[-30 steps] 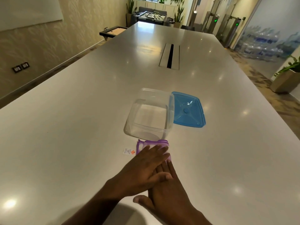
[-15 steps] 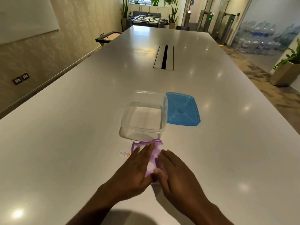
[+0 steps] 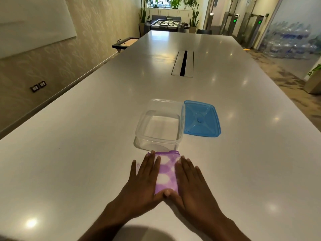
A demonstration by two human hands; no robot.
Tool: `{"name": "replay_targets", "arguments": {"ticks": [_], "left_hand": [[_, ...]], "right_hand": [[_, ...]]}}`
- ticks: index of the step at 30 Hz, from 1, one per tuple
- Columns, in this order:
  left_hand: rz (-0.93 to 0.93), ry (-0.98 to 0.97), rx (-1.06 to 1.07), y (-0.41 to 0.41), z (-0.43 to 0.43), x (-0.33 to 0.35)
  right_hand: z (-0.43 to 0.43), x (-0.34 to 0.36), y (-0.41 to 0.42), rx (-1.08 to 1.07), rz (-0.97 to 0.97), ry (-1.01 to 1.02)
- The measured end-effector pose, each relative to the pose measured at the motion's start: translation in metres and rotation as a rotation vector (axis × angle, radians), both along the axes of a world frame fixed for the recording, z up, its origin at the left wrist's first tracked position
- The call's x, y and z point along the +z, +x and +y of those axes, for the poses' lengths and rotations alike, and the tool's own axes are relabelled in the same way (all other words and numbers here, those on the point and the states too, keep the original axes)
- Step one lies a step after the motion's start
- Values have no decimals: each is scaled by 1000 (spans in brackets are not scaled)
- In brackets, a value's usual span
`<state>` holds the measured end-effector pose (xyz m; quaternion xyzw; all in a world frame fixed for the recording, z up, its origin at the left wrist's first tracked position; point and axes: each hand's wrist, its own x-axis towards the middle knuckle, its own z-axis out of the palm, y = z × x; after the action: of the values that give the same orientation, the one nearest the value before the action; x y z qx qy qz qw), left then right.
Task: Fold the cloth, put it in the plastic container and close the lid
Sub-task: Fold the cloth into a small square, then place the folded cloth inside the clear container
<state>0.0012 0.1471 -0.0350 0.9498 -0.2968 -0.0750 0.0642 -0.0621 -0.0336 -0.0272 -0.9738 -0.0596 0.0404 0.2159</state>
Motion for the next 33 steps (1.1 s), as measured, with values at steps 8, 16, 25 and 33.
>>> {"name": "replay_targets", "arguments": {"ticks": [8,16,25,33], "left_hand": [[87,-88,110,-7,-5,7],[318,-588,344,-32,-21,27],[450,-1150,667,-20,-17,74],[74,-1117,503,44,-33,130]], "right_hand": [[16,8,8,-405,0,385],[12,36,23,-491,304,818],[12,86,21,-409,53,1158],[13,127,72,-460,-362,1002]]}}
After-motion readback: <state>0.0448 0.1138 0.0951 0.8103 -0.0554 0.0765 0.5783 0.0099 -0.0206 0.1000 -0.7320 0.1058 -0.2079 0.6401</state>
